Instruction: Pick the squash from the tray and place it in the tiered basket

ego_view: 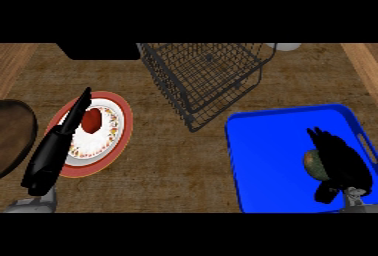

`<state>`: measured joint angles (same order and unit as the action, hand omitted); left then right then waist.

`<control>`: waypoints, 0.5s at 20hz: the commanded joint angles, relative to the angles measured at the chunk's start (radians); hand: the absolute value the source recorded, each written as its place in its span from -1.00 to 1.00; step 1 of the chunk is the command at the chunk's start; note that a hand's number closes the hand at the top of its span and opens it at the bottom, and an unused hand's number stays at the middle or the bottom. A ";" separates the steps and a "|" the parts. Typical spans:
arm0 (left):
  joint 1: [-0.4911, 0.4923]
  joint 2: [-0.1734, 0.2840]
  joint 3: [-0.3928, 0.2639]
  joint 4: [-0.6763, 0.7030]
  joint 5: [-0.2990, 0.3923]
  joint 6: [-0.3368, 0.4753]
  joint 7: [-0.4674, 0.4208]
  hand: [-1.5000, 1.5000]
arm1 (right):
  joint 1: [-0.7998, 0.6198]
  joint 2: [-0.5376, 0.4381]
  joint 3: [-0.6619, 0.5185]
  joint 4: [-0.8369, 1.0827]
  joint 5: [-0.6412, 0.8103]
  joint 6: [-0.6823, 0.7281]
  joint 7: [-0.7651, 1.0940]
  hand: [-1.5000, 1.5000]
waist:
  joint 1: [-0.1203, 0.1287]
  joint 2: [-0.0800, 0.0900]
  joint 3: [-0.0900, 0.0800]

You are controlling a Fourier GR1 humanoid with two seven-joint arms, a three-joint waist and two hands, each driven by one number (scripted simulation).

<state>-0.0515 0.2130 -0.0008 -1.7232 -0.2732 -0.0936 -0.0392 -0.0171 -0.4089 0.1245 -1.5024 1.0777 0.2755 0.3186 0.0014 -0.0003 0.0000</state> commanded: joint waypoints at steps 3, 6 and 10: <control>-0.016 -0.031 -0.012 0.060 -0.030 0.018 -0.025 0.00 | -0.015 0.040 -0.029 0.083 -0.060 -0.047 -0.120 1.00 | -0.001 0.002 0.000; 0.017 -0.035 -0.006 0.061 -0.042 0.025 -0.075 0.00 | -0.050 0.020 -0.027 0.139 -0.028 -0.083 -0.206 1.00 | 0.001 0.001 0.000; 0.003 -0.005 0.033 0.057 -0.012 -0.018 -0.065 0.00 | -0.007 0.022 0.000 0.006 0.024 -0.094 -0.187 1.00 | -0.001 -0.001 0.000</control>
<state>-0.0745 0.2002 0.0152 -1.6591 -0.2939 -0.0971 -0.0847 -0.0257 -0.3995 0.1121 -1.4490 1.0706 0.2024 0.1380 -0.0014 -0.0031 -0.0064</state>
